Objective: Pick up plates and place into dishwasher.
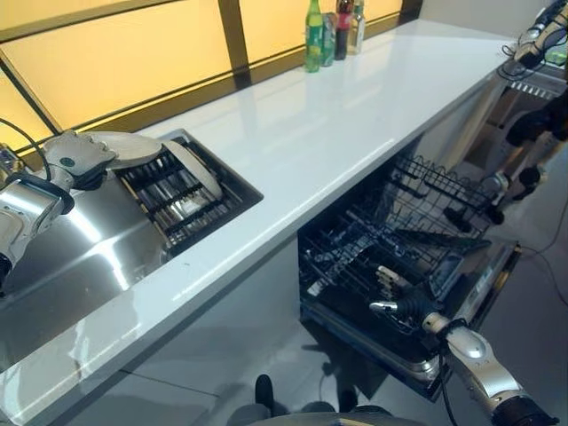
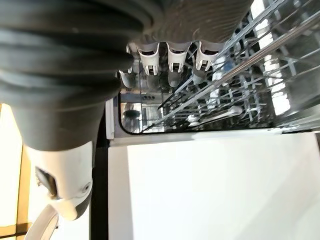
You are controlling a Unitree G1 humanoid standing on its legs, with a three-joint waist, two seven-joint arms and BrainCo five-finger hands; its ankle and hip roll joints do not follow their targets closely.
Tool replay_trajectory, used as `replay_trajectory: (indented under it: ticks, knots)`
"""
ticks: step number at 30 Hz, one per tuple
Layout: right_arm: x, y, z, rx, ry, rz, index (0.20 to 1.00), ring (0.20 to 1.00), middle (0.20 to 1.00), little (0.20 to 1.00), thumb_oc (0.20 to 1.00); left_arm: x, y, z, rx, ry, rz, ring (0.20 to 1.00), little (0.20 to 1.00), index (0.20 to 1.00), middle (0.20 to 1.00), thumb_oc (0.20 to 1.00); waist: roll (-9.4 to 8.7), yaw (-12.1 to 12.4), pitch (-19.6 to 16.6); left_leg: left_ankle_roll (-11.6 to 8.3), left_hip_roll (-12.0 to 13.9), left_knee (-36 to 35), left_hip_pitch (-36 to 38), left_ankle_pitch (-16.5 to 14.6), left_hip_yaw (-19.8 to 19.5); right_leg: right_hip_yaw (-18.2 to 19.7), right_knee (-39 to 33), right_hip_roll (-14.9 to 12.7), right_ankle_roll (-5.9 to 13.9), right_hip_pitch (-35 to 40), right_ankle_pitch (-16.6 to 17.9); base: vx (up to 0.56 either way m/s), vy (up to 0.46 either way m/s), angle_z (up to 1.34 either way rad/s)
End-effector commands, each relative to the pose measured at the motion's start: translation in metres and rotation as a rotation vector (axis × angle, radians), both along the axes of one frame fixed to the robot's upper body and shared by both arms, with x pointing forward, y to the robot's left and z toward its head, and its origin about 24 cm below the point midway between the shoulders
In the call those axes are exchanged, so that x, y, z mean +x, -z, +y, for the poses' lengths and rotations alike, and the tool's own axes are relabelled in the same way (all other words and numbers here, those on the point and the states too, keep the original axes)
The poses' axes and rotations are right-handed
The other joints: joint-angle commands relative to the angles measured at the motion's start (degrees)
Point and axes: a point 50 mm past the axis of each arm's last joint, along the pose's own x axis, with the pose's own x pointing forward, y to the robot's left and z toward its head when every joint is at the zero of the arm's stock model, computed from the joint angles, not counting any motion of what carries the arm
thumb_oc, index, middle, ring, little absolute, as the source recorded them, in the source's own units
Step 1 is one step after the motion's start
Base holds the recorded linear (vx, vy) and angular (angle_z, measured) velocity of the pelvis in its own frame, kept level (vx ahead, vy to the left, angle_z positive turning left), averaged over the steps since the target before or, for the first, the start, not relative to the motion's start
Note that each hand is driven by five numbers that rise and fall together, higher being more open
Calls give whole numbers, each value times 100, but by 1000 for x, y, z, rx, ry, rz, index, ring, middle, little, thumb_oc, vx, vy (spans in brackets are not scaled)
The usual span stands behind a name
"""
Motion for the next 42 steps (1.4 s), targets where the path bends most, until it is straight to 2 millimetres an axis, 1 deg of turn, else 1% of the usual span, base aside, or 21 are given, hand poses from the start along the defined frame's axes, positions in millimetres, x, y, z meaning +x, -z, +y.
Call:
replay_trajectory:
  ticks: [1, 4, 5, 6, 7, 9, 10, 11, 12, 13, 15, 17, 18, 20, 23, 25, 26, 31, 36, 38, 42]
  knots:
    - [16, -34, 13, 65, -49, -192, 1000, 1000, 1000, 1000, 1000, -9, -53, 13, -7, -39, -176, 200, 200, 200, 200, 200, -44, 95, -27, 145, -651, 116, 552, -1121, 172, -148, 150, -212, 491, -149, -284, 5, -58, 4]
    - [22, -52, 14, 60, -61, -284, 1000, 1000, 1000, 1000, 1000, -9, -52, 5, -21, 12, -197, 200, 200, 200, 200, 200, -42, 151, -53, 144, -653, 109, 581, -1122, 125, -161, 147, -212, 490, -107, -286, 1, -48, 5]
    - [26, -63, 14, 63, -52, -346, 1000, 1000, 1000, 1000, 1000, -10, -50, 3, -32, 31, -208, 200, 200, 200, 200, 200, -47, 174, -52, 146, -652, 105, 592, -1123, 106, -159, 152, -209, 486, -97, -288, -13, -42, 2]
    - [31, -81, 17, 66, -68, -443, 1000, 1000, 1000, 1000, 1000, -10, -48, -1, -43, 57, -225, 200, 200, 200, 200, 200, -47, 205, -53, 147, -648, 97, 602, -1126, 83, -158, 151, -208, 479, -85, -292, -18, -32, 1]
    - [33, -89, 19, 54, -69, -493, 1000, 1000, 1000, 1000, 1000, -11, -45, -3, -47, 74, -232, 200, 200, 200, 200, 200, -43, 215, -52, 150, -649, 95, 608, -1131, 68, -156, 151, -206, 476, -81, -295, 0, 0, 0]
    - [36, -113, 26, -17, -66, -667, 1000, 1000, 1000, 1000, 1000, -12, -42, -10, -87, 131, -266, 200, 200, 200, 200, 200, -38, 256, -54, 157, -655, 93, 615, -1137, 38, -146, 141, -205, 464, -68, -291, 0, 0, 0]
    - [42, -135, 31, -53, -50, -782, 1000, 1000, 1000, 1000, 1000, -10, -40, -19, -126, 177, -287, 200, 200, 200, 200, 200, -34, 315, -74, 165, -662, 84, 619, -1141, 8, -154, 135, -204, 462, -55, -296, 0, 0, 0]
    - [45, -148, 35, -80, -33, -866, 1000, 1000, 1000, 1000, 1000, -9, -38, -25, -159, 208, -297, 200, 200, 200, 200, 200, -28, 343, -86, 168, -665, 82, 622, -1143, -11, -160, 133, -204, 454, -42, -303, 0, 0, 0]
    - [49, -163, 42, -152, -30, -975, 1000, 1000, 1000, 1000, 1000, -7, -35, -32, -188, 248, -306, 200, 200, 200, 200, 200, -29, 373, -96, 169, -667, 79, 631, -1153, -31, -177, 133, -203, 448, -25, -314, 0, 0, 0]
    - [52, -172, 46, -205, -31, -1033, 1000, 1000, 1000, 1000, 1000, -6, -35, -37, -204, 284, -312, 200, 200, 200, 200, 200, -33, 386, -102, 171, -672, 78, 638, -1158, -47, -178, 130, -203, 449, -15, -316, -12, -17, 3]
    - [61, -203, 55, -384, -39, -1214, 1000, 1000, 1000, 1000, 1000, -2, -40, -58, -286, 412, -333, 200, 200, 200, 200, 200, -65, 463, -148, 165, -682, 78, 626, -1150, -91, -211, 115, -206, 447, -2, -316, -15, -27, 4]
    - [70, -231, 63, -472, -17, -1337, 1000, 1000, 1000, 1000, 1000, 2, -47, -83, -374, 531, -344, 200, 200, 200, 200, 200, -117, 559, -186, 161, -683, 91, 624, -1154, -129, -239, 108, -202, 422, 28, -333, -5, -36, 2]
    - [77, -249, 69, -532, 1, -1401, 1000, 1000, 1000, 1000, 1000, 3, -48, -102, -457, 623, -334, 200, 200, 200, 200, 200, -166, 649, -226, 156, -686, 99, 618, -1157, -165, -276, 101, -204, 405, 49, -345, 2, -43, 2]
    - [83, -266, 74, -600, 25, -1485, 1000, 1000, 1000, 1000, 1000, 1, -47, -127, -566, 748, -288, 200, 200, 200, 200, 200, -223, 751, -267, 156, -692, 104, 621, -1160, -221, -322, 93, -202, 383, 84, -366, 10, -38, 5]
    - [87, -281, 79, -670, 17, -1534, 1000, 1000, 1000, 1000, 1000, -5, -46, -155, -648, 874, -218, 200, 200, 200, 200, 200, -277, 852, -332, 163, -707, 107, 633, -1170, -309, -361, 87, -196, 365, 126, -391, 16, -35, 20]
    - [92, -287, 83, -700, -5, -1519, 1000, 1000, 1000, 1000, 1000, -9, -48, -173, -692, 942, -155, 200, 200, 200, 200, 200, -313, 898, -387, 163, -712, 103, 645, -1165, -343, -391, 80, -197, 362, 153, -395, 26, -32, 19]
    - [95, -290, 87, -705, -27, -1499, 1000, 1000, 1000, 1000, 1000, -11, -51, -186, -731, 993, -117, 200, 200, 200, 200, 200, -342, 927, -429, 161, -716, 101, 647, -1160, -369, -408, 75, -198, 362, 167, -398, 30, -33, 9]
    - [105, -290, 95, -701, -85, -1434, 1000, 1000, 1000, 1000, 1000, -19, -55, -215, -824, 1117, 0, 200, 200, 200, 200, 200, -419, 994, -504, 166, -724, 101, 663, -1156, -419, -454, 60, -198, 344, 210, -407, 24, -25, 12]
    - [117, -287, 102, -773, -128, -1383, 1000, 1000, 1000, 1000, 1000, -24, -60, -236, -842, 1205, 49, 200, 200, 200, 200, 200, -465, 1033, -552, 168, -727, 95, 678, -1153, -429, -498, 50, -206, 336, 237, -406, 15, -11, 10]
    - [120, -285, 104, -809, -162, -1355, 1000, 1000, 1000, 1000, 1000, -26, -64, -239, -849, 1226, 49, 200, 200, 200, 200, 200, -476, 1041, -570, 168, -731, 92, 687, -1151, -435, -506, 48, -212, 335, 248, -408, 21, 4, 19]
    - [123, -283, 102, -846, -196, -1303, 1000, 1000, 1000, 1000, 1000, -29, -69, -242, -867, 1252, 41, 200, 200, 200, 200, 200, -500, 1045, -576, 167, -723, 90, 704, -1147, -428, -514, 52, -222, 336, 266, -404, 12, 4, 4]
